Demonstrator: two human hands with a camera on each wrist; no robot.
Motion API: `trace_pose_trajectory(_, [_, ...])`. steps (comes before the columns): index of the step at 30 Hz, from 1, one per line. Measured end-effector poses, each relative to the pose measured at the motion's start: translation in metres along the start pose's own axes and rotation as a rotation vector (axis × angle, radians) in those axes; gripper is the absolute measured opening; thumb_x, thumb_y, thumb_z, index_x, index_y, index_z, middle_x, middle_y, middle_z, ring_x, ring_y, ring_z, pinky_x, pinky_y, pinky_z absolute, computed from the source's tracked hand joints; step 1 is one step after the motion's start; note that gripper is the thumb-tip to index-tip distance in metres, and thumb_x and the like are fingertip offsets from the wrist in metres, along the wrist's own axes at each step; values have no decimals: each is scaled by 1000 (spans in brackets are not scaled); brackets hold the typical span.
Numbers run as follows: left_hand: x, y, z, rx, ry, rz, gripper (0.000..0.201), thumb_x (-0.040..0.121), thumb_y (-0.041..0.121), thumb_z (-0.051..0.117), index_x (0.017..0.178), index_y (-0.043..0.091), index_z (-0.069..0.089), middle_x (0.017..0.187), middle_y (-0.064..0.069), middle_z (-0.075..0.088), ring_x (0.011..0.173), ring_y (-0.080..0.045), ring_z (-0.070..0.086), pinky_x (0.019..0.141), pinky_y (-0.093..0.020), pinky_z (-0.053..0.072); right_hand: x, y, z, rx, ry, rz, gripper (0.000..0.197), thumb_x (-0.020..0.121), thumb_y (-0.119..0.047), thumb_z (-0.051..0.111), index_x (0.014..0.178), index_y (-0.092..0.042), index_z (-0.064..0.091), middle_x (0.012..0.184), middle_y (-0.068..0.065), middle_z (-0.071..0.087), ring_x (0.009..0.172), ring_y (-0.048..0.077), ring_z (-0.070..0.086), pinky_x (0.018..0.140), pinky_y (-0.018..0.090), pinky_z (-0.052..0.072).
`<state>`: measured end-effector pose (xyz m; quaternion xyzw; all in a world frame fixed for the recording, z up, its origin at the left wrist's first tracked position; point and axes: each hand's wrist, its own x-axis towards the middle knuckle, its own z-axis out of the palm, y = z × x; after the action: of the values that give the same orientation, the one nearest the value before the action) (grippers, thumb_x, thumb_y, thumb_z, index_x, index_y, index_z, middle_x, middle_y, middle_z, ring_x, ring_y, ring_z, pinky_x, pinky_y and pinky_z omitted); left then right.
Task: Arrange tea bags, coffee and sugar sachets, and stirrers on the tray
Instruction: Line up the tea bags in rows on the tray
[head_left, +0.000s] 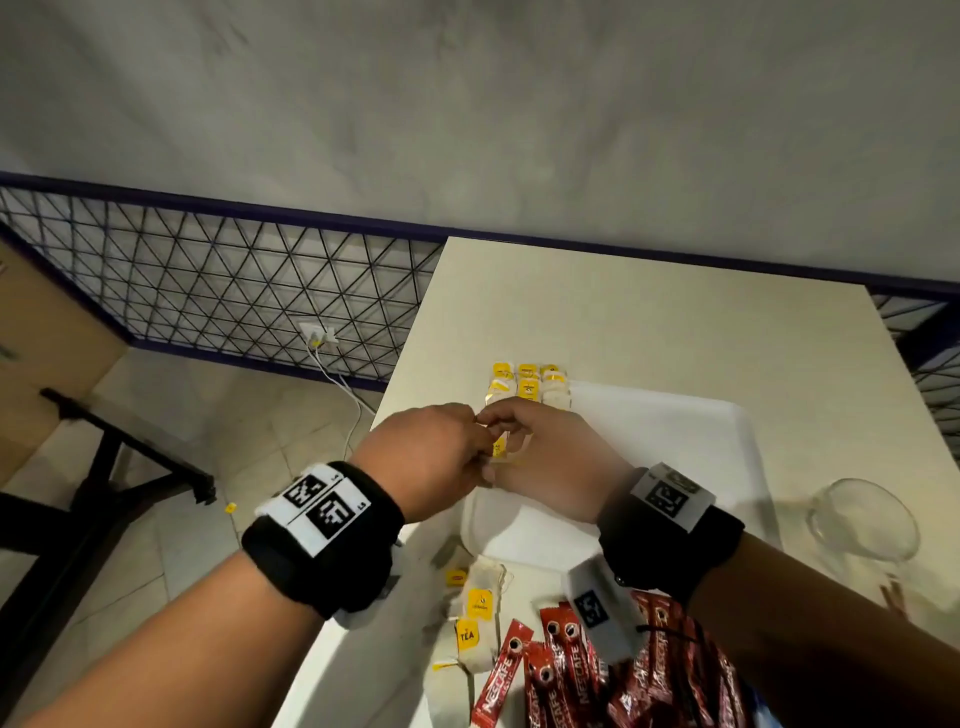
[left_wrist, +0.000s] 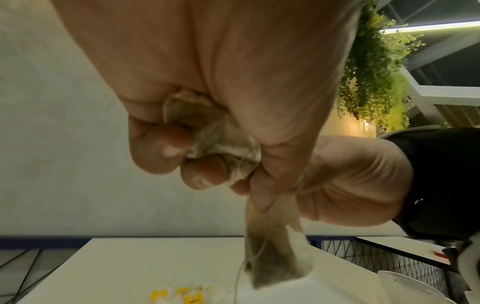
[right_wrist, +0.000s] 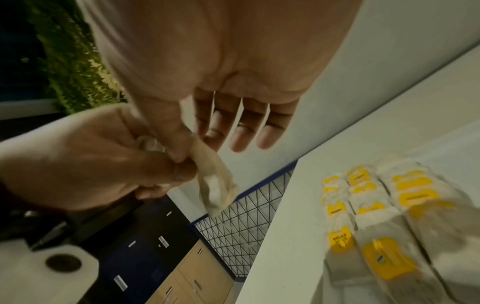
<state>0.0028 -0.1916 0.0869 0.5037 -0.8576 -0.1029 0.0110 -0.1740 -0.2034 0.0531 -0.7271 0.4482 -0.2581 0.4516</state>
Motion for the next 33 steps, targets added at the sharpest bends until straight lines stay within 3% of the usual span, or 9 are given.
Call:
trace_pose_trajectory(4, [5,-12,-4,-49,28,-76,22,88,40,55,97,26,69,94,3,63,90,-21,61,73,-31,49,7,-9,1,-28,34,32,22,87,-15,67,105,-26,63,83,-13,61,69,3,51,66,13,42])
trace_pose_trajectory(8, [4,-24,8,-99,32,-129,22,89,39,58,99,24,70,95,0,66,93,-22,61,77,-33,50,14,-12,-1,-94,1,38,12,87,-20,66,99,-22,68,76,-14,61,61,-2,51,61,9,39])
trace_pose_trajectory(11, [2,-32,17,-124,25,-172,26,88,44,59,102,25,70,96,2,65,93,-19,60,77,-32,49,28,-5,1,-236,-27,46,7,89,-19,63,89,-23,68,74,-17,58,68,0,53,63,9,38])
trace_pose_trajectory(17, [-21,-57,39,-206,3,-228,23,89,40,61,99,22,70,95,1,66,93,-20,61,78,-27,46,44,35,18,-342,-112,181,14,90,-10,56,94,-16,68,72,-18,54,78,7,53,65,4,36])
trace_pose_trajectory(20, [-29,-68,48,-250,-12,-266,22,88,40,62,99,23,70,90,3,64,90,-18,61,78,-29,47,47,53,28,-327,-147,227,13,90,-9,57,94,-15,69,72,-22,53,81,7,52,72,9,37])
trace_pose_trajectory(22, [-33,-74,53,-267,-32,-291,22,88,42,61,99,25,69,86,7,59,89,-17,59,79,-29,48,47,61,34,-293,-150,222,10,87,-8,62,91,-11,71,73,-15,58,77,8,54,67,6,37])
trace_pose_trajectory(26, [-36,-82,59,-306,-48,-322,20,88,43,61,99,28,67,84,11,56,86,-12,57,78,-28,47,53,73,37,-354,-115,299,6,83,-14,68,88,-15,72,85,-1,68,80,13,60,74,21,45])
trace_pose_trajectory(29, [-36,-85,62,-324,-46,-327,20,88,43,61,99,28,67,84,12,56,85,-11,56,77,-28,47,60,80,36,-416,-117,381,8,87,-22,64,91,-20,70,93,-1,72,86,17,65,70,19,45])
trace_pose_trajectory(33, [-34,-88,63,-340,-37,-327,20,88,42,61,99,27,68,82,11,55,78,-9,52,73,-25,44,61,83,39,-528,-101,362,18,90,-22,52,95,-24,69,97,-3,72,93,18,65,82,25,47])
